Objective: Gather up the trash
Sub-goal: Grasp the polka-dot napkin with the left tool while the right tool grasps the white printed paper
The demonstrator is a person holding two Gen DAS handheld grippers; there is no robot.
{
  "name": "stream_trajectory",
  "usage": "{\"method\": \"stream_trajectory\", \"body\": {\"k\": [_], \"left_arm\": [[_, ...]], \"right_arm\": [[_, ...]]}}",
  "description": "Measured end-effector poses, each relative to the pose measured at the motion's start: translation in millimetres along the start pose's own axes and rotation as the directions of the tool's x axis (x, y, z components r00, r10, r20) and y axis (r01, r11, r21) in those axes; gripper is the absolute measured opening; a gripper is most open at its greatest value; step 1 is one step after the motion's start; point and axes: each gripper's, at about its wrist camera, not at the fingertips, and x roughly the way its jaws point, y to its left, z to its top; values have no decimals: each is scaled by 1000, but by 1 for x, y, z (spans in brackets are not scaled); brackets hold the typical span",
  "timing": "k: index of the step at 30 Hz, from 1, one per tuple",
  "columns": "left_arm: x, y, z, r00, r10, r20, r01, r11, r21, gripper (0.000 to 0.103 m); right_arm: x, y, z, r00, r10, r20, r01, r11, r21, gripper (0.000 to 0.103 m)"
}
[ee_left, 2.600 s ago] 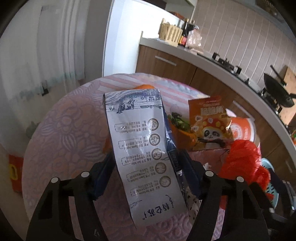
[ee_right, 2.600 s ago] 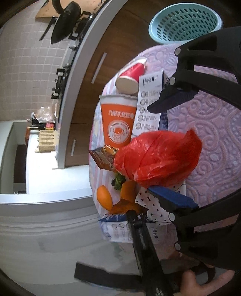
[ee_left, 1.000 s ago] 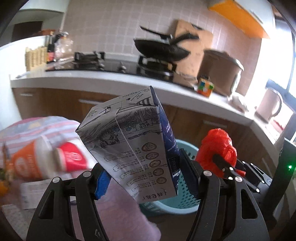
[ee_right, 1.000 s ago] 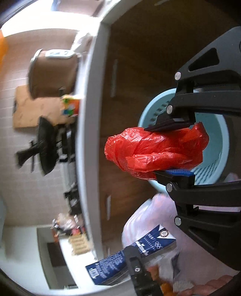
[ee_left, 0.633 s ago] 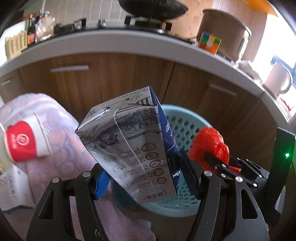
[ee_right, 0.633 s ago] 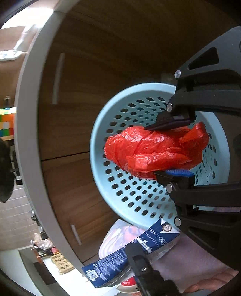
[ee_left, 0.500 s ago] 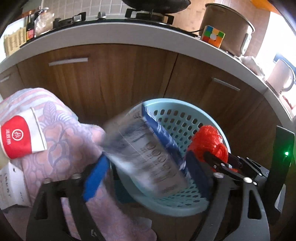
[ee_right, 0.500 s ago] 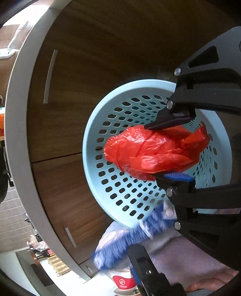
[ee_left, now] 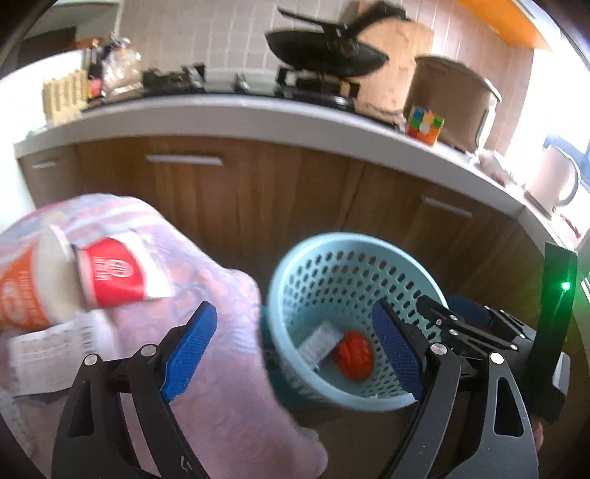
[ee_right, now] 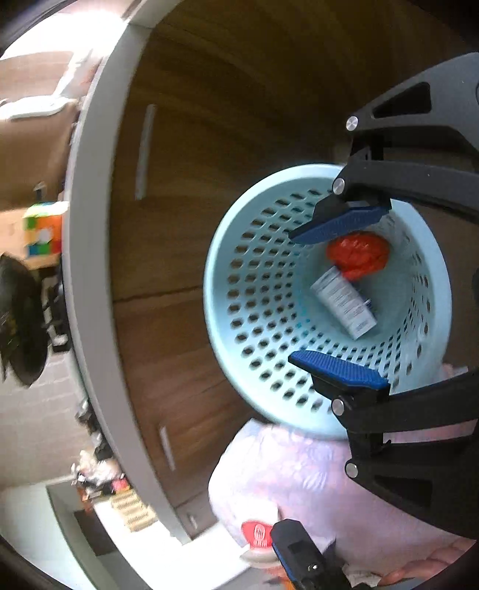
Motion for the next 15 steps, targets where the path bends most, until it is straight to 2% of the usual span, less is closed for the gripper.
{"method": "stream_trajectory", "body": {"k": [5,9,12,15], "left_arm": [[-46,25,-4,995,53,81,-49,998,-50,84],[-91,64,-13,990,73,121,-54,987,-152,84],[-117,87,-20,981,125,148,-95,976,-195,84],[-143,113,-30,965,209,159,-170,958,-229,84]], "right_arm": [[-36,40,7,994,68,89,-62,996,-69,56],[-59,76,13,983,130,131,-112,984,-138,56],[-74,105,18,971,182,156,-152,971,-185,56],[-86,132,18,958,234,165,-195,954,-226,56]]}}
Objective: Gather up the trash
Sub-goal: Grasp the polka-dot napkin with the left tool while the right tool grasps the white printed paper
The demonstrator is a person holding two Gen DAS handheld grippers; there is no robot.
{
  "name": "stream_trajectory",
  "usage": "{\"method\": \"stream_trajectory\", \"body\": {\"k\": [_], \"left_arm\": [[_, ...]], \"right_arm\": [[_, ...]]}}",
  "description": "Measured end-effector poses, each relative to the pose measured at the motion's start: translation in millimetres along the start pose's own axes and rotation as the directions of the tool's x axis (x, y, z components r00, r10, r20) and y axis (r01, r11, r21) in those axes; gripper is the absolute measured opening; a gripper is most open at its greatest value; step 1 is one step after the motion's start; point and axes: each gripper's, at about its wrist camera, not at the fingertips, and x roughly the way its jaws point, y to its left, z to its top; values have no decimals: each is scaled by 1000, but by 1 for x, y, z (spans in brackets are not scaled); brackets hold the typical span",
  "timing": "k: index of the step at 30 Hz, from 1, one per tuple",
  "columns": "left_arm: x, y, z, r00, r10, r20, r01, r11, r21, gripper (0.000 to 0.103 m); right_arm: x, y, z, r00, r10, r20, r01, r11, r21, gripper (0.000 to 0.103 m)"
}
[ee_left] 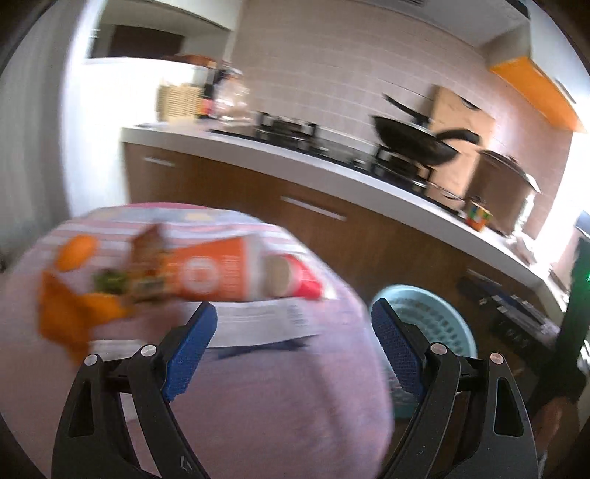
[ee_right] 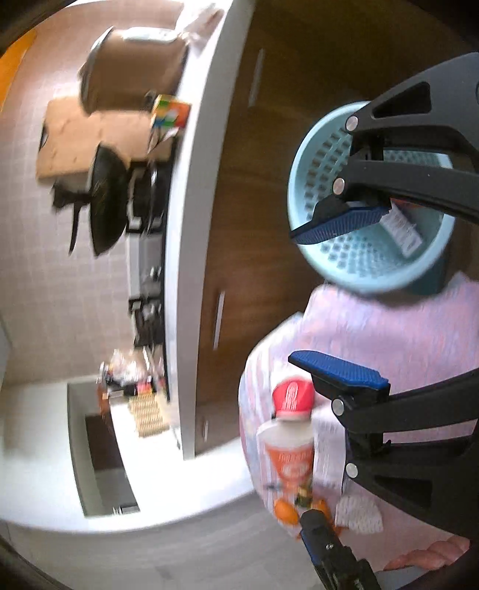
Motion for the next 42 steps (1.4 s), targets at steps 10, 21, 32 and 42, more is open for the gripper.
{"method": "stream_trajectory", "body": {"k": [10,21,32,42], "left_arm": [[-22,105,-30,983,164,-80,-170,983,-74,84],[24,141,-58,952,216,-218,-245,962,-119,83],[33,129,-62,922,295,-250,-311,950,-26,56],[0,144,-75,951,194,-241,-217,973,-72,15]], "right_arm": [[33,82,-8,986,155,-65,-162,980,-112,56],[108,111,-29,950,192,-247,-224,969,-106,56],[110,136,-50,879,323,-352,-365,929,-59,43],[54,169,-63,771,489,-409,-566,819,-88,37]]}}
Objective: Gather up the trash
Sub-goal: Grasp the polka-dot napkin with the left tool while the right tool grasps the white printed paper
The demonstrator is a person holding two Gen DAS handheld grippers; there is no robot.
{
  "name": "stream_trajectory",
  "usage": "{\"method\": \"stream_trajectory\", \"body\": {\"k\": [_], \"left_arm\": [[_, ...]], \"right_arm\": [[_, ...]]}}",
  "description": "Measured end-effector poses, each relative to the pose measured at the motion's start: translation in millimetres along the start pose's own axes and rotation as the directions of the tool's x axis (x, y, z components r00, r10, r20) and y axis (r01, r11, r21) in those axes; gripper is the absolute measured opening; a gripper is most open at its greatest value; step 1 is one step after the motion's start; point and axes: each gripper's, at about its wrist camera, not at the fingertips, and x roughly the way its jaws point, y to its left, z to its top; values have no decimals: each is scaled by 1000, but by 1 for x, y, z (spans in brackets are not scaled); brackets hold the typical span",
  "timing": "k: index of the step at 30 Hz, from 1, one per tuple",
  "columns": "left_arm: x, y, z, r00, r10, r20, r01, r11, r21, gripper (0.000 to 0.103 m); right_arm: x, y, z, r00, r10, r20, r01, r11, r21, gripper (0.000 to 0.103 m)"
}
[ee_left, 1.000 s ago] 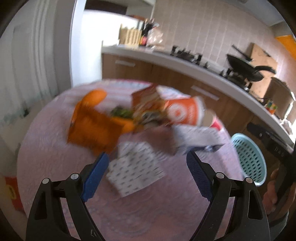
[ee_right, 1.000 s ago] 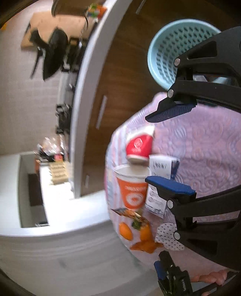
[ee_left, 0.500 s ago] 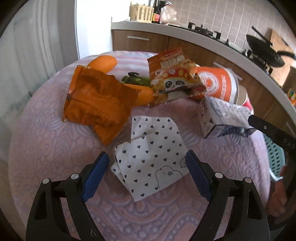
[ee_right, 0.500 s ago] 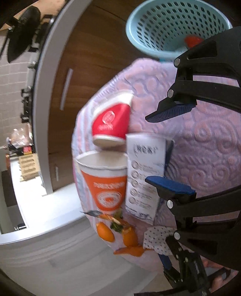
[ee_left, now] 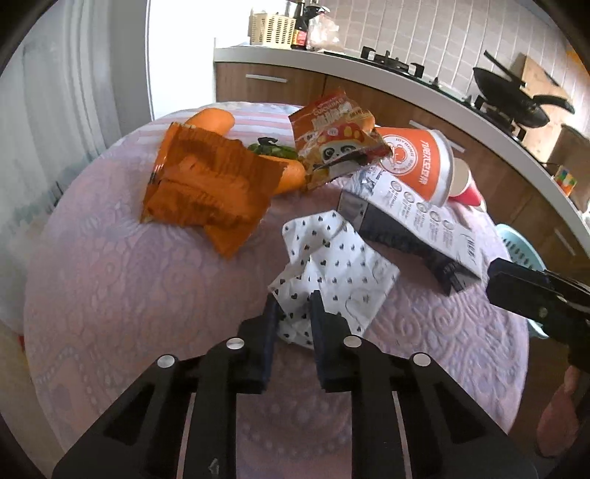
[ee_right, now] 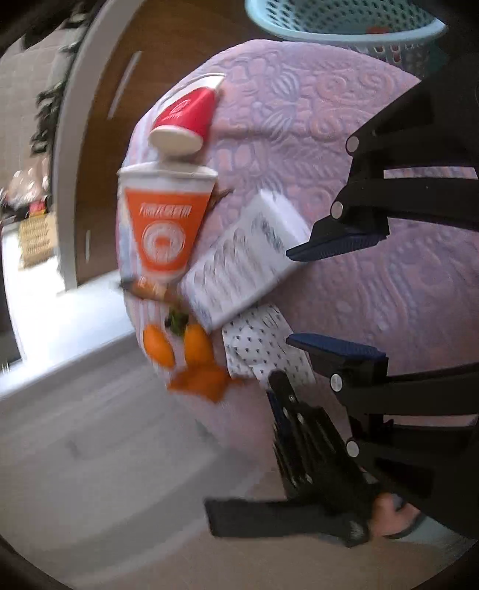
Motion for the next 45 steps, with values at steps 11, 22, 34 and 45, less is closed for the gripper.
{"method": "stream_trajectory", "body": {"k": [11,22,34,45], "left_arm": [[-22,8,-2,1000,21,19,-20,1000,-22,16],[11,-6,6,999,48,-6,-48,998,45,59],[12,-25,6,982,189,5,-188,977,101,24],[-20,-42,1,991,108,82,-115,989,94,5]], "right_arm": [[39,-5,30,983,-181,-1,178,964,-199,69],[66,-10,33,987,-151,-61,136,970,-200,63],[53,7,7,988,-150,-36,137,961,-240,50],[-13,-7,-30,987,-151,58,158,977,-144,50]]}}
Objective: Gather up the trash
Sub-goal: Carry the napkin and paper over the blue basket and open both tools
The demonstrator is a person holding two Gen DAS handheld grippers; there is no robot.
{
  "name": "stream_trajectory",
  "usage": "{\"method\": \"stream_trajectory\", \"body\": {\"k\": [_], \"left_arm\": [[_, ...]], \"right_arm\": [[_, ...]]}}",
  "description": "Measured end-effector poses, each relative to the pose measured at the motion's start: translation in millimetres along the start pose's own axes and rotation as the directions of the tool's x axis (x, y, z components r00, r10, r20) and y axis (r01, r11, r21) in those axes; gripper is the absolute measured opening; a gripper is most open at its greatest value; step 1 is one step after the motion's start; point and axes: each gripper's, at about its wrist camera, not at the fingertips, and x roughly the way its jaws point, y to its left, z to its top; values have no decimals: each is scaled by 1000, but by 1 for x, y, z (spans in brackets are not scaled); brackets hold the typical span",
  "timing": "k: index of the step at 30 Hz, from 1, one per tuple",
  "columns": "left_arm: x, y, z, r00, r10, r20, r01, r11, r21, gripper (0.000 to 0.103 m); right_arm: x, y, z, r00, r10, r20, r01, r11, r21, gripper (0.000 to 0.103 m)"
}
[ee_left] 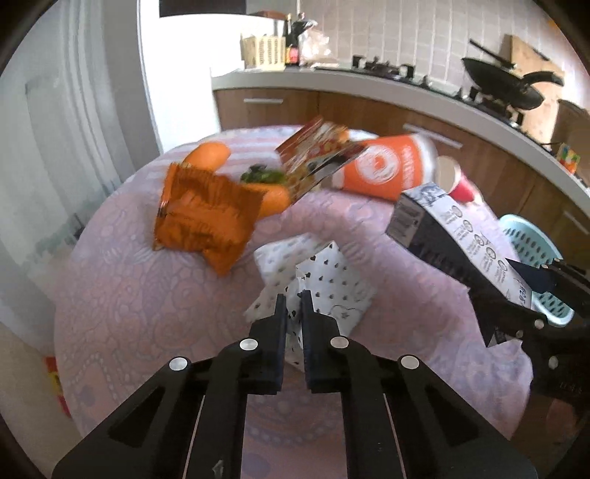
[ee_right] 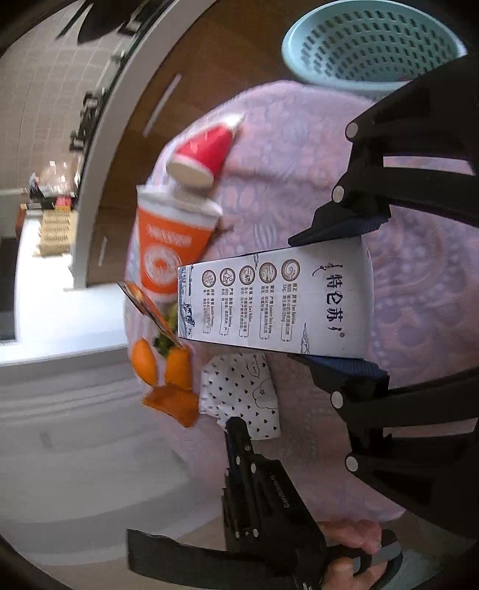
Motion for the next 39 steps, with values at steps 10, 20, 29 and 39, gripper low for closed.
{"method": "stream_trajectory", "body": {"k": [10,20,29,39], "left_arm": [[-37,-40,19,988,-106,111,102,994,45,5],[-49,-101,52,959,-234,162,212,967,138,5],[-29,-180,83,929,-340,146,302,925,232,5],[22,-283,94,903,-428,34,395,860,323,5]], "right_arm": [[-72,-51,4,986,-88,143,72,991,113,50],[-120,-107,-3,954,-214,212,165,960,226,50],[-144,-183,-32,922,-331,200,245,900,361,50],[-129,-282,-78,910,-407,84,305,791,531,50]]}}
